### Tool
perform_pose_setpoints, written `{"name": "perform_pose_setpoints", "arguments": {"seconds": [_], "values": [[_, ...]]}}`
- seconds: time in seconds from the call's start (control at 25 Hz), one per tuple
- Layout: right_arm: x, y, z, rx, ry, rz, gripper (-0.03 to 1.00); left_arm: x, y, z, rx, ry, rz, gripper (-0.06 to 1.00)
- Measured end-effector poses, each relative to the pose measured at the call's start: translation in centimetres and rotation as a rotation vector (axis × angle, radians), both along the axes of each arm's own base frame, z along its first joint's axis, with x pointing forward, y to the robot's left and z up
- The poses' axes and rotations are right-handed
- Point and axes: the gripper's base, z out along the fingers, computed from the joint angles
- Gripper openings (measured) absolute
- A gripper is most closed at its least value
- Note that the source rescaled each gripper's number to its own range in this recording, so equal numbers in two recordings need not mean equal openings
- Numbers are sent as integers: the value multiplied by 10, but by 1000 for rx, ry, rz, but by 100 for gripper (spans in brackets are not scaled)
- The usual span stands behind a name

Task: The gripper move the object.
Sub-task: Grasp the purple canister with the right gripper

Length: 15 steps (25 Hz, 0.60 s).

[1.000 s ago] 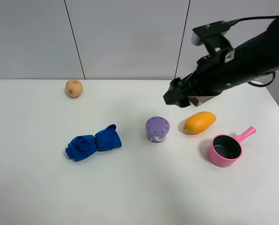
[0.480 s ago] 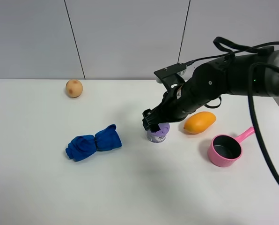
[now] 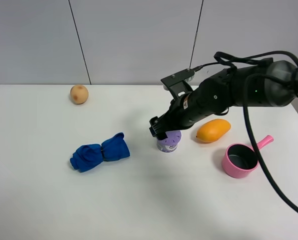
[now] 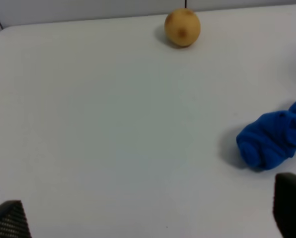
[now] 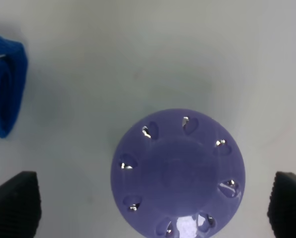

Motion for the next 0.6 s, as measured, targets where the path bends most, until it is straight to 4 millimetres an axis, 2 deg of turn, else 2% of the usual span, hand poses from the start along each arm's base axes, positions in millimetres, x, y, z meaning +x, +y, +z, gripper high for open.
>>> {"name": "perform_pose_setpoints", "arguments": {"seconds": [0.16,0.44,0.6], "values": [[2,2,-13,-15,22,0,82,0,0,0,1,0,0,100],[7,5,-16,11,-14,2,83,0,0,0,1,0,0,100],[9,6,-26,4,-3,3,83,0,0,0,1,0,0,100]]}}
